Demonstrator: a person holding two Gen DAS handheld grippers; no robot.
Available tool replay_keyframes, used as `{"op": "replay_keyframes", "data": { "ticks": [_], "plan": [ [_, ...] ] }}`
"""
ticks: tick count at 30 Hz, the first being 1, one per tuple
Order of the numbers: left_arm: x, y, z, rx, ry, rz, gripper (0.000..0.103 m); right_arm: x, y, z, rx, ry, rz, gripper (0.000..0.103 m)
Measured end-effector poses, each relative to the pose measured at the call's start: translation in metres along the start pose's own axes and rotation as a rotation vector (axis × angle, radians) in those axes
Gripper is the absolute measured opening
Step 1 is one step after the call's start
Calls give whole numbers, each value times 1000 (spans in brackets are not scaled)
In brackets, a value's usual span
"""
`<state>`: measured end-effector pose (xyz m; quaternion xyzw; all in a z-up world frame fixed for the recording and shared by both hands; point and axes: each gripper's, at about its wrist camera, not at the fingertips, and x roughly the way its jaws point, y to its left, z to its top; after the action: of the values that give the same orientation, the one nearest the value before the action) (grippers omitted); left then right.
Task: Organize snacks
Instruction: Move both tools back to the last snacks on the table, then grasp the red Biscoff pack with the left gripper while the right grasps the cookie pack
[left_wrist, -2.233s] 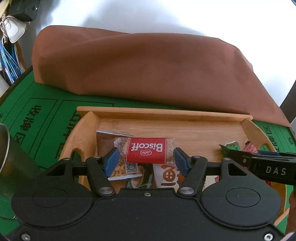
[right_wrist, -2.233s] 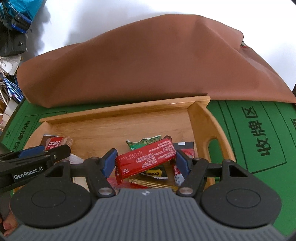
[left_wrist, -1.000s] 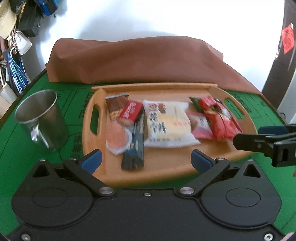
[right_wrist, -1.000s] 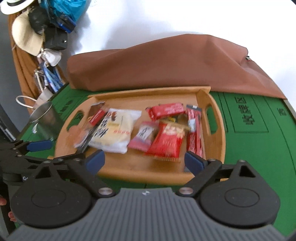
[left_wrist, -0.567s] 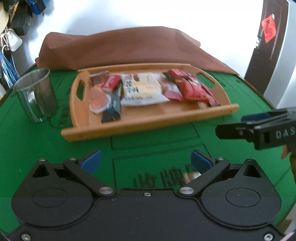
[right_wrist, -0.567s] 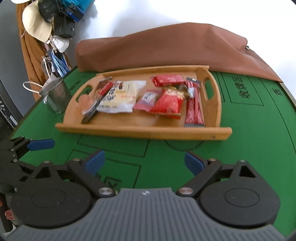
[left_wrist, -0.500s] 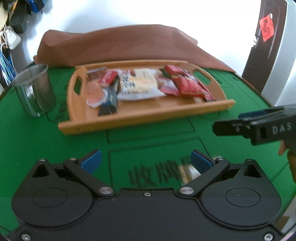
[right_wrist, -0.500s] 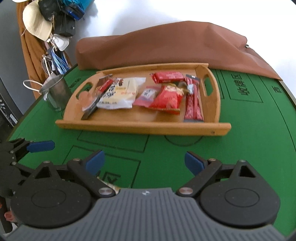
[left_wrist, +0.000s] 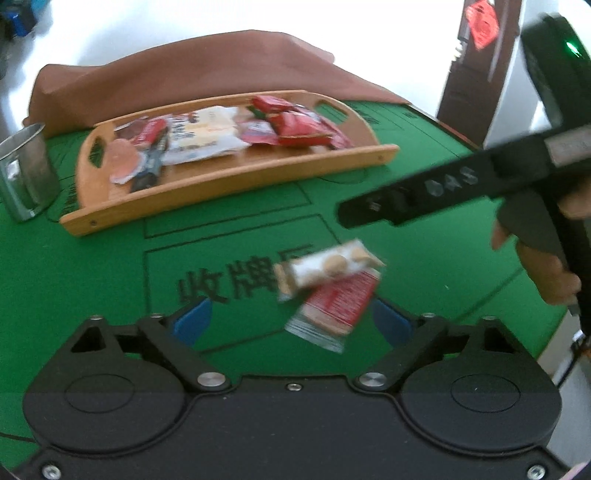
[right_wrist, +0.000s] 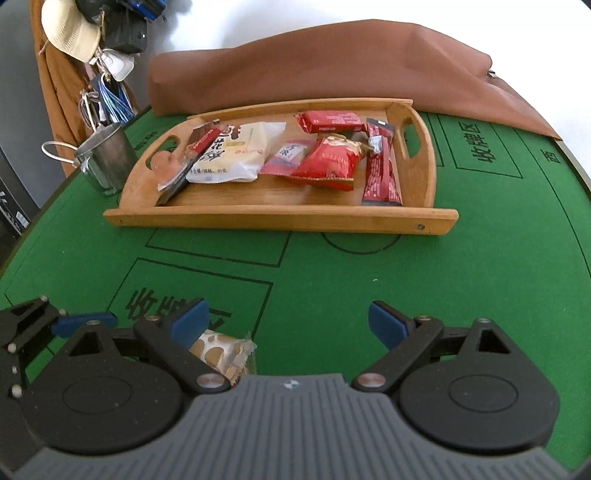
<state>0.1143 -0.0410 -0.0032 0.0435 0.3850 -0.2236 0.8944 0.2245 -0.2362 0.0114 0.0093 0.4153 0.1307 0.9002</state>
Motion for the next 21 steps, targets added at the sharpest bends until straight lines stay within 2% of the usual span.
{"op": "replay_keyframes", "data": {
  "ticks": [3,4,5,7,14,15,16,17,21],
  "plan": [
    [3,-7,-1,8,15,-40,67,0,-1,-1,3,4,5,97],
    [4,-9,-1,5,20,-53,55,1,-1,-1,2,4,5,97],
    [6,-11,-1,2,22,-62,51,1,-1,-1,0,5,4,97],
    [8,-15,2,5,15,-67,46,2,-1,0,-6,9,1,97],
    [20,-26,10,-3,3,-91,50,4,0,1,-16,18,-5,97],
    [21,-28,10,-3,0,-86,48,4,0,1,-17,19,-6,97],
    [22,-28,11,-4,-3,-78,36,4,0,0,-17,21,-6,97],
    [22,-28,11,-5,-4,-69,31,4,0,0,-17,22,-5,97],
    [18,-21,9,-23,3,-76,31,4,0,-1,-19,24,3,97]
  ]
}}
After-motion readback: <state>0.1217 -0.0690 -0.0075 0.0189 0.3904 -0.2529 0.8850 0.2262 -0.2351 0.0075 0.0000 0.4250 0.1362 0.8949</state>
